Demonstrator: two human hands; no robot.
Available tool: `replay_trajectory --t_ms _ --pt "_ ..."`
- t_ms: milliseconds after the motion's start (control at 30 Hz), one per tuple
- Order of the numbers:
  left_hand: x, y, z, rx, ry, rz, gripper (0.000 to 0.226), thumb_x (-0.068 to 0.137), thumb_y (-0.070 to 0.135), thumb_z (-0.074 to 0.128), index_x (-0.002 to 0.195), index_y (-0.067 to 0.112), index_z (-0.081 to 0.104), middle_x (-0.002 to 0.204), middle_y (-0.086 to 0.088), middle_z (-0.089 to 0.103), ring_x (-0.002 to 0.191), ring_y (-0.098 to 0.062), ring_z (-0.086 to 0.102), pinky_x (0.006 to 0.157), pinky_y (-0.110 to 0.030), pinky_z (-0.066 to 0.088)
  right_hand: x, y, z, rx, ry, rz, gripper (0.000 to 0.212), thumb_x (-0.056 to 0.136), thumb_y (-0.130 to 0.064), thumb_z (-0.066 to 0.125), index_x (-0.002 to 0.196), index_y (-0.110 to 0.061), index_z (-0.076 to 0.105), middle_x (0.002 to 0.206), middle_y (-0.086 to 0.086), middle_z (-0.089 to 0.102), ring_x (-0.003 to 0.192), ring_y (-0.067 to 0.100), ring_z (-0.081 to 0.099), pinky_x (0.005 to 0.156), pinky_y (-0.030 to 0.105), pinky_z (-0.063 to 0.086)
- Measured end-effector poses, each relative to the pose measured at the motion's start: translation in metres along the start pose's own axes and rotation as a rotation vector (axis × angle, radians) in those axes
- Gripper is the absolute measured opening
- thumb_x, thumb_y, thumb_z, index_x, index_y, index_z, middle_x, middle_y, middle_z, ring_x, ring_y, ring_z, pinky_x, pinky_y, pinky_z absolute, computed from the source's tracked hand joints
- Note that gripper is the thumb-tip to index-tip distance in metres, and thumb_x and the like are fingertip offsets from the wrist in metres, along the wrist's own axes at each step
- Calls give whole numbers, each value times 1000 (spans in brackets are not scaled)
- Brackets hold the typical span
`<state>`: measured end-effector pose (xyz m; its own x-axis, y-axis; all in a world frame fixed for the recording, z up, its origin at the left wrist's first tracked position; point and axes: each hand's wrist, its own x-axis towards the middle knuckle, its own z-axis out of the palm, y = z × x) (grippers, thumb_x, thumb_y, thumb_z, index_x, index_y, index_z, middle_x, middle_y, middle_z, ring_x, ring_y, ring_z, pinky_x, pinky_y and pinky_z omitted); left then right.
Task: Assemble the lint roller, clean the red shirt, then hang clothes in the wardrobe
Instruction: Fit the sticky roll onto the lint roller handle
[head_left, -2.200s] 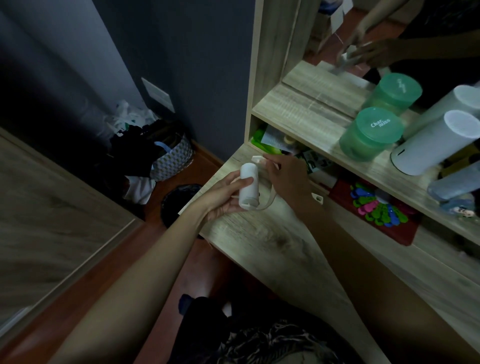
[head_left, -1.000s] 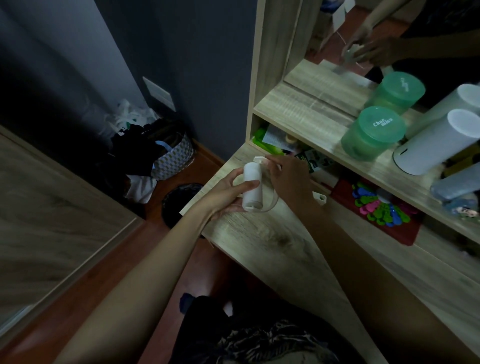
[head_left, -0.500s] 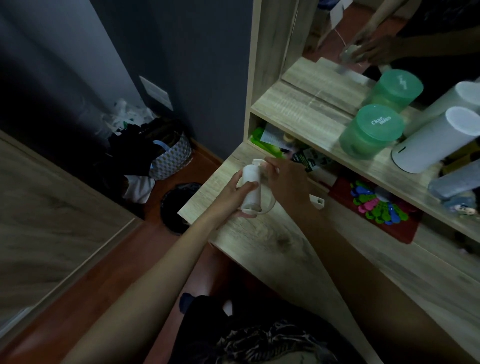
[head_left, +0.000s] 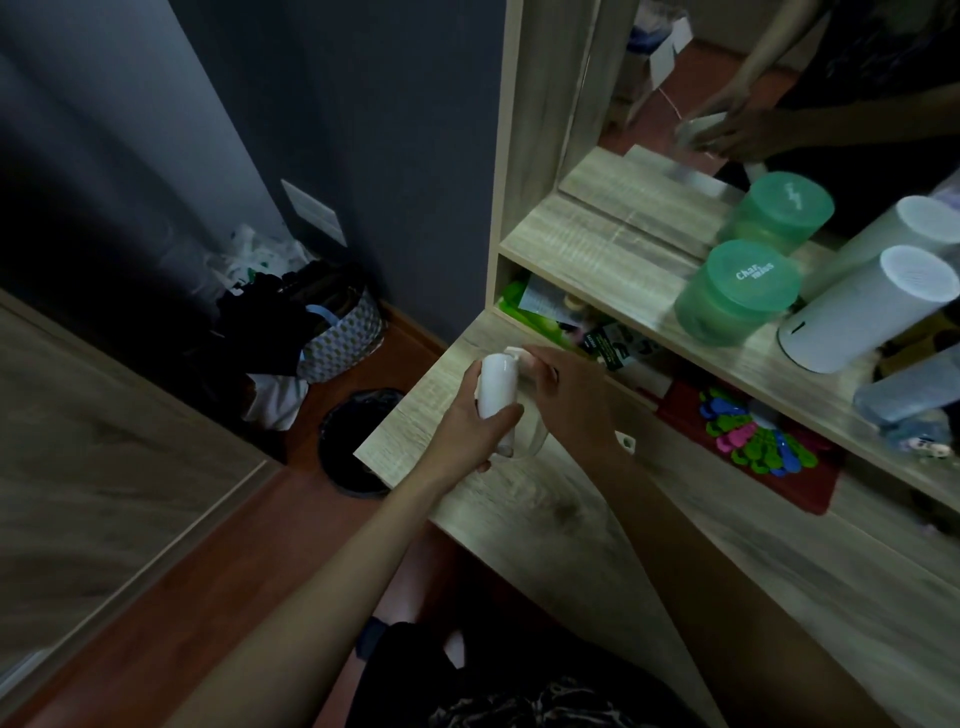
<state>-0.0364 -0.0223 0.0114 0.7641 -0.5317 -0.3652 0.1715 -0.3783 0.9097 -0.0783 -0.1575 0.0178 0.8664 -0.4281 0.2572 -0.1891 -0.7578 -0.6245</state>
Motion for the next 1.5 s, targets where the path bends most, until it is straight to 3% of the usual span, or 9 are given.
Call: replay_trajectory --t_ms 300,400,633,733,833,933,1067,1333,1500 --pt "2 3 -6 144 -69 21 79 90 34 62 149 44 11 128 1 46 82 -22 64 44 -25 48 -8 -4 -1 4 67 127 28 90 -21 51 86 1 68 77 14 70 71 23 65 69 29 48" --pt "3 2 -8 195 -83 48 81 90 34 62 150 43 8 129 0 46 78 -21 64 44 -26 49 -10 -5 2 -88 128 94 34 85 -26 44 72 -4 67 62 6 66 55 15 61 56 21 44" --pt "4 -6 -17 212 -94 130 76 90 31 63 150 40 16 120 0 55 77 -16 64 55 -33 55 -8 3 5 69 -51 97 17 92 -7 54 97 4 66 88 19 68 75 17 57 72 23 38" --pt "3 -10 -21 190 -98 177 70 91 31 64 149 33 26 126 11 52 101 -5 58 79 -25 52 -9 -2 -2 226 -159 210 24 99 -20 44 83 -19 61 75 0 62 65 0 50 63 16 37" --pt "3 -15 -28 229 -107 205 58 84 46 59 135 24 45 111 7 60 93 -4 60 74 -25 46 -6 -8 -13 409 -221 249 33 100 -19 45 68 -30 49 62 -9 50 52 -2 48 49 9 36" --pt "4 -19 -35 291 -125 239 60 77 59 54 122 19 46 97 2 58 81 -11 59 64 -29 44 -6 -12 -17 504 -262 260 25 97 -22 49 73 -26 53 67 -5 55 58 8 54 48 14 44" --pt "5 -23 -39 284 -185 252 68 76 56 55 129 16 41 106 -7 57 91 -23 59 73 -45 49 -8 -15 -14 572 -284 310 17 96 -20 51 80 -25 54 71 -6 55 57 0 52 48 12 44" --pt "2 -23 -42 253 -219 282 65 79 48 57 134 18 39 110 -4 55 96 -21 57 79 -45 49 -14 -15 -11 563 -242 288 9 96 -19 51 90 -15 56 70 -7 55 57 -5 53 50 11 44" --pt "2 -25 -43 270 -212 325 60 81 42 56 135 22 37 110 -2 55 95 -19 58 77 -45 49 -16 -15 -11 602 -243 324 6 95 -21 53 93 -22 59 72 -6 58 61 3 57 53 23 51"
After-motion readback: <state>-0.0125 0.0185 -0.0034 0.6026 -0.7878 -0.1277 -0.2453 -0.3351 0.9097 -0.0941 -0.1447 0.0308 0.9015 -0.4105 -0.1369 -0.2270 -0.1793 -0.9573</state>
